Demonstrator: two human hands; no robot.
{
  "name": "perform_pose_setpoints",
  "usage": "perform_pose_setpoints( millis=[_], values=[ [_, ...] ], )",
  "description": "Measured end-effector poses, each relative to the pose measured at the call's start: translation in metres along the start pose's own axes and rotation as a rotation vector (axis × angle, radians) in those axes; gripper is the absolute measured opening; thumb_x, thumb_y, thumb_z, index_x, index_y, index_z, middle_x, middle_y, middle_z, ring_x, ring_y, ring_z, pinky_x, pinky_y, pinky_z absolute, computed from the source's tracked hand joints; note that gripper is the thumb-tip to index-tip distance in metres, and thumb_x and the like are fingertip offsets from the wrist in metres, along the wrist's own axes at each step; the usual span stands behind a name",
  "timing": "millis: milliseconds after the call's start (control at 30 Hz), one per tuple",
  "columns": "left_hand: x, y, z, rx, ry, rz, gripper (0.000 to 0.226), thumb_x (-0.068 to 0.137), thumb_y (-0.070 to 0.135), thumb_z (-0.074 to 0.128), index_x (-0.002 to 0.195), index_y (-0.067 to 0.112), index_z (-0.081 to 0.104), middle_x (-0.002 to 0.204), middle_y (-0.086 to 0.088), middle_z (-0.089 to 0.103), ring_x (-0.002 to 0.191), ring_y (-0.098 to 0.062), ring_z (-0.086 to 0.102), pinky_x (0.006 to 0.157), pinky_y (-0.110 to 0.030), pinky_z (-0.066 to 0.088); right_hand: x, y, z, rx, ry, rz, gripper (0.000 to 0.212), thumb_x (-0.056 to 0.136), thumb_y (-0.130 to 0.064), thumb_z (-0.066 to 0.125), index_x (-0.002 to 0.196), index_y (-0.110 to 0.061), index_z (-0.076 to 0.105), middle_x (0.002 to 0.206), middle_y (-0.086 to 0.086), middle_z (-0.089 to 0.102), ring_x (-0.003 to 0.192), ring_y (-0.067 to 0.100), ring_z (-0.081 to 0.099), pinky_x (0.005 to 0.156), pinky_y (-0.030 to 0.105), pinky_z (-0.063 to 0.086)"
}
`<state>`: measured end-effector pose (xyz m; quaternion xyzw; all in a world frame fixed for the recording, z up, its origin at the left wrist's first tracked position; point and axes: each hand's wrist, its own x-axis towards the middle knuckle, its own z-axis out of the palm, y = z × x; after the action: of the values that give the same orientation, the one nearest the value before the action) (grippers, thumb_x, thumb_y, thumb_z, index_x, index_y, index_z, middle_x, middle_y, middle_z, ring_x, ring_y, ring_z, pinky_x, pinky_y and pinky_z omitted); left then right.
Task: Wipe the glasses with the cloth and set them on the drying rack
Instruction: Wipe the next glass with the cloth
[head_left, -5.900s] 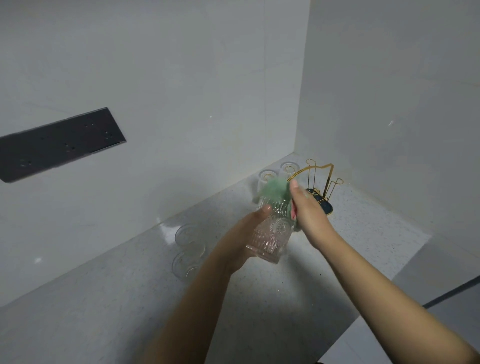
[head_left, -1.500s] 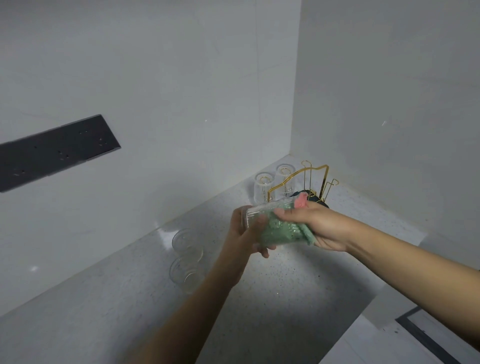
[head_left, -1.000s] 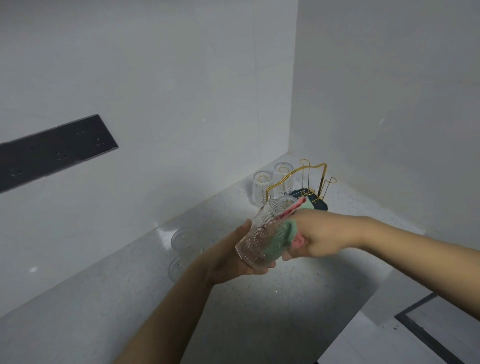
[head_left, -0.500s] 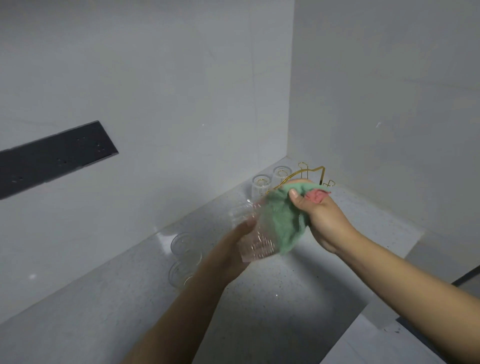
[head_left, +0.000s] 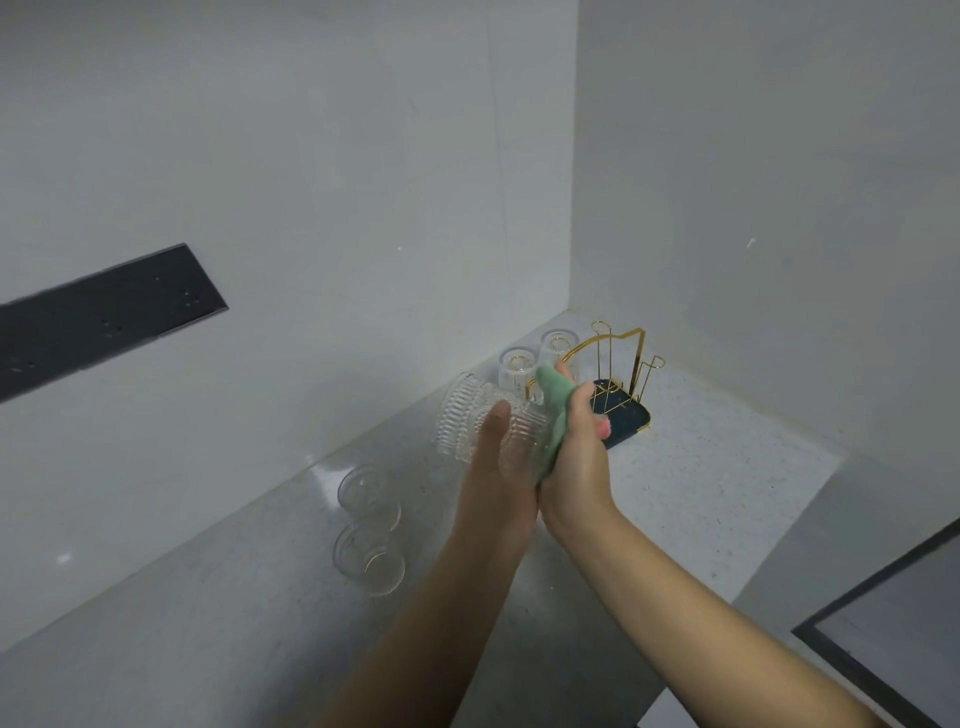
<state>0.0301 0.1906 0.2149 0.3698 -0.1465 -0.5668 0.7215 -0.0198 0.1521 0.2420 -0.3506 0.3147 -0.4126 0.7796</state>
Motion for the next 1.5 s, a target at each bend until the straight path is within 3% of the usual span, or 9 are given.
perform_pose_setpoints(
  millis=[100, 333, 500, 667, 833, 1000, 1167, 1400, 1500],
  values=[
    [0.002, 0.006, 0.0, -0.228, -0.021, -0.069, 0.058, 0.097, 0.047, 0.045, 0.135, 0.003, 0.051, 0.119, -0.019, 0.068, 0.098, -0.033, 0.072, 0.077, -0.042, 0.06, -0.02, 0.007, 0.012, -0.283, 0.0, -0.142, 0.038, 0.101, -0.042, 0.026, 0.137, -0.045, 0.033, 0.141, -0.023, 0.031, 0.141, 0.007, 0.021, 0.118, 0.036, 0.015],
    [0.0, -0.006, -0.004, 0.08, 0.057, 0.058, 0.045, 0.091, 0.043, 0.043, 0.106, 0.015, 0.075, 0.112, -0.009, 0.073, 0.106, -0.019, 0.069, 0.093, -0.034, 0.051, 0.003, -0.01, 0.002, -0.042, 0.12, 0.033, 0.035, 0.095, -0.053, 0.035, 0.105, -0.031, 0.062, 0.113, -0.009, 0.061, 0.111, 0.009, 0.055, 0.092, 0.024, 0.044],
    [0.002, -0.004, -0.014, 0.074, 0.068, -0.028, 0.05, 0.089, 0.045, 0.051, 0.126, 0.014, 0.063, 0.123, -0.008, 0.069, 0.11, -0.019, 0.068, 0.085, -0.031, 0.054, -0.013, 0.0, 0.006, -0.363, 0.034, -0.041, 0.038, 0.08, -0.071, 0.029, 0.106, -0.06, 0.055, 0.148, -0.008, 0.035, 0.142, 0.012, 0.02, 0.118, 0.044, 0.016],
    [-0.006, 0.002, -0.019, 0.375, -0.03, 0.082, 0.031, 0.086, 0.025, 0.065, 0.115, 0.017, 0.067, 0.106, 0.001, 0.074, 0.096, -0.013, 0.071, 0.076, -0.028, 0.057, 0.012, -0.031, -0.006, -0.411, 0.058, 0.049, 0.042, 0.095, -0.059, 0.024, 0.094, -0.036, 0.059, 0.122, -0.004, 0.055, 0.112, 0.016, 0.052, 0.107, 0.036, 0.035],
    [-0.015, 0.0, -0.024, 0.508, -0.092, 0.01, 0.017, 0.084, 0.03, 0.067, 0.1, 0.025, 0.073, 0.1, -0.003, 0.074, 0.098, -0.025, 0.07, 0.082, -0.041, 0.06, 0.019, -0.029, -0.01, -0.515, 0.055, 0.07, 0.073, 0.09, -0.067, 0.025, 0.126, -0.012, 0.055, 0.132, 0.007, 0.055, 0.12, 0.02, 0.051, 0.11, 0.041, 0.034],
    [-0.011, 0.022, -0.024, 0.352, -0.208, -0.188, 0.072, 0.057, 0.056, 0.084, 0.112, 0.012, 0.066, 0.097, -0.01, 0.073, 0.084, -0.024, 0.072, 0.072, -0.037, 0.059, 0.009, -0.017, -0.017, -0.614, 0.016, -0.073, 0.056, 0.084, -0.068, 0.04, 0.094, -0.018, 0.063, 0.134, 0.011, 0.053, 0.129, 0.021, 0.043, 0.11, 0.043, 0.031],
    [-0.019, 0.02, -0.021, 0.054, -0.29, -0.353, 0.076, 0.066, 0.058, 0.078, 0.114, 0.001, 0.066, 0.094, -0.021, 0.07, 0.079, -0.029, 0.071, 0.07, -0.036, 0.059, 0.015, -0.017, -0.024, -0.366, -0.013, -0.202, 0.034, 0.078, -0.047, 0.053, 0.06, -0.02, 0.043, 0.061, 0.002, 0.045, 0.065, 0.019, 0.046, 0.071, 0.035, 0.037],
    [-0.018, 0.006, -0.018, 0.613, 0.097, 0.092, 0.079, 0.058, 0.049, 0.08, 0.126, 0.022, 0.049, 0.118, -0.008, 0.065, 0.092, -0.016, 0.072, 0.071, -0.032, 0.059, 0.026, -0.029, -0.019, -0.846, 0.176, -0.518, 0.056, 0.1, -0.028, 0.037, 0.046, -0.019, 0.028, 0.04, -0.008, 0.028, 0.038, 0.007, 0.027, 0.051, 0.03, 0.026],
    [-0.015, 0.01, -0.012, 0.381, 0.088, -0.004, 0.038, 0.071, 0.032, 0.075, 0.105, 0.018, 0.065, 0.102, -0.007, 0.071, 0.085, -0.019, 0.071, 0.071, -0.034, 0.06, 0.029, -0.025, -0.02, -0.682, 0.151, -0.514, 0.056, 0.099, -0.026, 0.039, 0.045, -0.021, 0.027, 0.037, -0.011, 0.028, 0.038, 0.005, 0.028, 0.053, 0.028, 0.029]
  ],
)
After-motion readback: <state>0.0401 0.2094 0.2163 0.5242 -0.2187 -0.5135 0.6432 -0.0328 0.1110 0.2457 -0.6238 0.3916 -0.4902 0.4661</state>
